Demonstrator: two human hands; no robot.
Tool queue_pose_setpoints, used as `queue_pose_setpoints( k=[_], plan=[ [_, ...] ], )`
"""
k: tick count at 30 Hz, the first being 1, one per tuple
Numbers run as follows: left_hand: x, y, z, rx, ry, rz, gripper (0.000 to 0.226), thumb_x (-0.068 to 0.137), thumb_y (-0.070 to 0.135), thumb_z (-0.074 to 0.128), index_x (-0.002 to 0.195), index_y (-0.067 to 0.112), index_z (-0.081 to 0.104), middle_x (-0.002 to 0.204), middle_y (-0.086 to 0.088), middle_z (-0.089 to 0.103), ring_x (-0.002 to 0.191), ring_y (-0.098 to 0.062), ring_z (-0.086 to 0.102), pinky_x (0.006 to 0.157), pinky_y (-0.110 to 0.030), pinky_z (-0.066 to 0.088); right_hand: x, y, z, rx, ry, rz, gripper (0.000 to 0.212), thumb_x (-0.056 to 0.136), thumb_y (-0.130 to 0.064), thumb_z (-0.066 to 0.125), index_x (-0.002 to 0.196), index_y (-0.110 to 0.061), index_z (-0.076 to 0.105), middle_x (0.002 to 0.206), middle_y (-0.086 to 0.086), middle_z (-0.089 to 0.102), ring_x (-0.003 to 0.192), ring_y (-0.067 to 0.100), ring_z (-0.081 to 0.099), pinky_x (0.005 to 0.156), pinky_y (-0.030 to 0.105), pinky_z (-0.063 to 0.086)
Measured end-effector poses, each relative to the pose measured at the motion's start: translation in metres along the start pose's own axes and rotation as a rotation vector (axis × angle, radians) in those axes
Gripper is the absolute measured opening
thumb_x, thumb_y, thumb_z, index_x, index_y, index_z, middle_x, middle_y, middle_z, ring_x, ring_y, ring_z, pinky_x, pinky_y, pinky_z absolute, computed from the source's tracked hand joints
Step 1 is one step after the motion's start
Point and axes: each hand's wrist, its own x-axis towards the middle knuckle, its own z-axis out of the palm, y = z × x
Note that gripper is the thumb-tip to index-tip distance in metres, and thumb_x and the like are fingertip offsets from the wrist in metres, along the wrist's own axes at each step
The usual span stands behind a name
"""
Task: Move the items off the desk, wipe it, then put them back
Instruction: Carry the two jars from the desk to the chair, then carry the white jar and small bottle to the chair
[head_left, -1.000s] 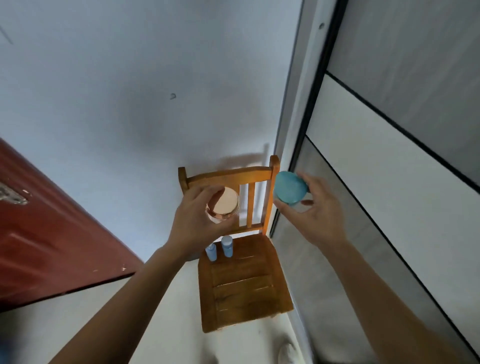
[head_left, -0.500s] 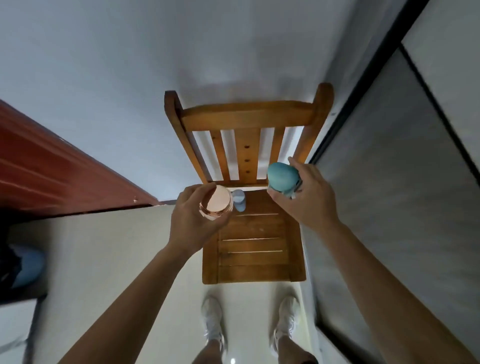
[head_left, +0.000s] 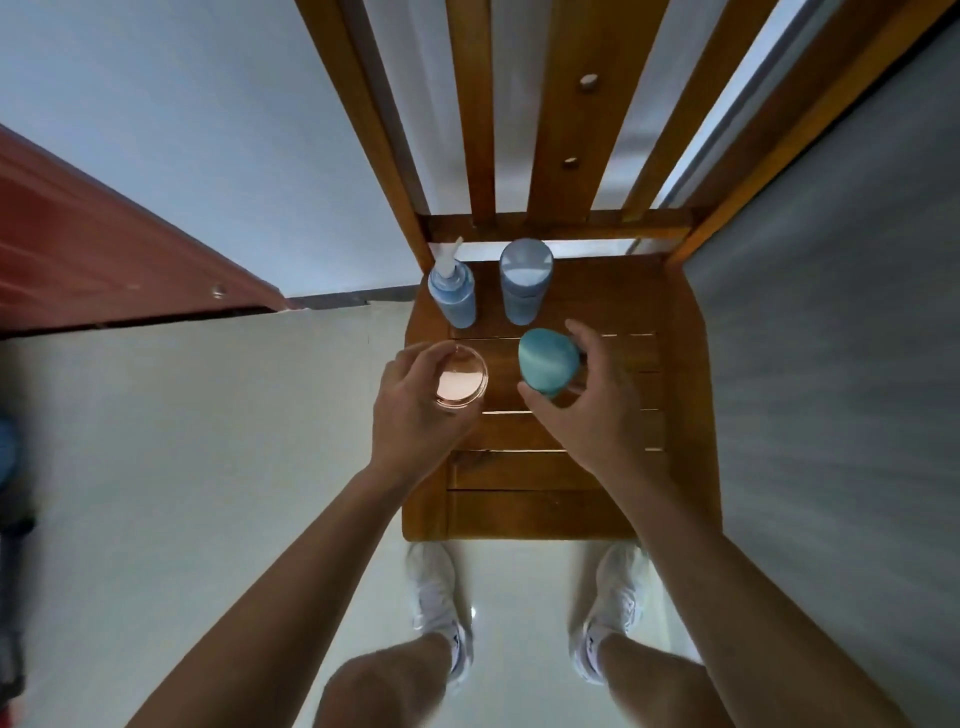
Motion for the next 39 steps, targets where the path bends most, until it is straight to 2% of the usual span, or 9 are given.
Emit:
queue_pose_setpoints(
  k=[5, 12, 14, 17, 20, 25, 28, 33, 39],
  plan=[
    [0.016, -0.030, 0.037, -0.031, 0.012, -0.033, 0.067, 0.070, 0.035, 0.085, 0.129, 0.029, 0.053, 0.133, 0.007, 0.057, 0.114, -0.002, 0.043, 0.085, -0.007, 0.039, 0.014, 0.029, 0.044, 0.030, 0.038, -0.014, 0.073, 0.074, -0.052, 0.079, 0.134, -0.034, 0.041, 0.138, -0.011, 0.050, 0.119, 0.009, 0.056, 0.090, 0.038, 0.060],
    [0.013, -0.029, 0.033, -0.014, -0.006, 0.035, 0.050, 0.084, 0.036, 0.076, 0.129, 0.028, 0.056, 0.155, 0.004, 0.038, 0.138, -0.020, 0.042, 0.102, -0.023, 0.039, 0.019, 0.017, 0.044, -0.079, -0.079, -0.065, 0.059, 0.081, -0.044, 0.079, 0.125, -0.039, 0.039, 0.154, -0.009, 0.036, 0.137, 0.015, 0.043, 0.105, 0.052, 0.049],
    [0.004, -0.014, 0.011, 0.019, 0.021, 0.034, 0.049, 0.087, 0.043, 0.071, 0.131, 0.029, 0.055, 0.157, 0.005, 0.034, 0.142, -0.021, 0.037, 0.106, -0.033, 0.038, 0.011, -0.005, 0.023, -0.169, -0.084, -0.092, 0.056, 0.087, -0.051, 0.071, 0.132, -0.035, 0.042, 0.159, -0.006, 0.032, 0.141, 0.017, 0.039, 0.108, 0.038, 0.042],
    [-0.006, 0.021, -0.041, 0.089, 0.107, 0.057, 0.044, 0.094, 0.045, 0.063, 0.134, 0.030, 0.053, 0.159, 0.003, 0.032, 0.145, -0.023, 0.031, 0.110, -0.054, 0.038, -0.002, -0.055, -0.025, -0.229, 0.054, -0.139, 0.049, 0.097, -0.056, 0.053, 0.135, -0.024, 0.053, 0.150, -0.003, 0.048, 0.130, 0.012, 0.048, 0.098, 0.024, 0.047],
    [-0.014, 0.077, -0.125, 0.139, 0.231, 0.143, 0.042, 0.096, 0.042, 0.058, 0.133, 0.023, 0.058, 0.158, -0.003, 0.034, 0.147, -0.026, 0.028, 0.111, -0.061, 0.033, -0.005, -0.136, -0.092, -0.236, 0.198, -0.264, 0.046, 0.102, -0.052, 0.043, 0.131, -0.020, 0.059, 0.140, 0.000, 0.058, 0.124, 0.013, 0.055, 0.097, 0.015, 0.045],
    [-0.034, 0.193, -0.305, 0.146, 0.451, 0.271, 0.038, 0.098, 0.032, 0.054, 0.131, 0.013, 0.061, 0.155, -0.011, 0.037, 0.147, -0.031, 0.027, 0.110, -0.063, 0.029, -0.008, -0.303, -0.211, -0.252, 0.366, -0.550, 0.038, 0.103, -0.035, 0.052, 0.132, -0.011, 0.058, 0.143, 0.010, 0.055, 0.128, 0.023, 0.054, 0.100, 0.035, 0.051],
    [-0.061, 0.241, -0.404, 0.219, 0.635, 0.333, 0.040, 0.101, 0.032, 0.052, 0.134, 0.011, 0.059, 0.154, -0.014, 0.038, 0.146, -0.034, 0.028, 0.110, -0.063, 0.028, -0.020, -0.397, -0.264, -0.190, 0.446, -0.724, 0.045, 0.105, -0.039, 0.045, 0.134, -0.008, 0.057, 0.143, 0.013, 0.055, 0.129, 0.026, 0.053, 0.100, 0.039, 0.051],
    [-0.146, 0.270, -0.498, 0.407, 0.850, 0.179, 0.051, 0.104, 0.044, 0.038, 0.147, 0.019, 0.042, 0.161, -0.009, 0.026, 0.150, -0.029, 0.018, 0.118, -0.056, 0.018, -0.054, -0.501, -0.293, -0.179, 0.465, -0.980, 0.056, 0.105, -0.053, 0.034, 0.147, -0.019, 0.047, 0.160, 0.011, 0.036, 0.146, 0.027, 0.036, 0.116, 0.043, 0.034],
    [-0.290, 0.241, -0.505, 0.517, 0.983, -0.199, 0.059, 0.101, 0.045, 0.040, 0.152, 0.018, 0.034, 0.162, -0.014, 0.020, 0.150, -0.033, 0.015, 0.117, -0.060, 0.017, -0.123, -0.538, -0.234, -0.143, 0.213, -1.245, 0.062, 0.103, -0.052, 0.043, 0.154, -0.018, 0.039, 0.164, 0.017, 0.023, 0.152, 0.034, 0.022, 0.120, 0.049, 0.028]
  ],
)
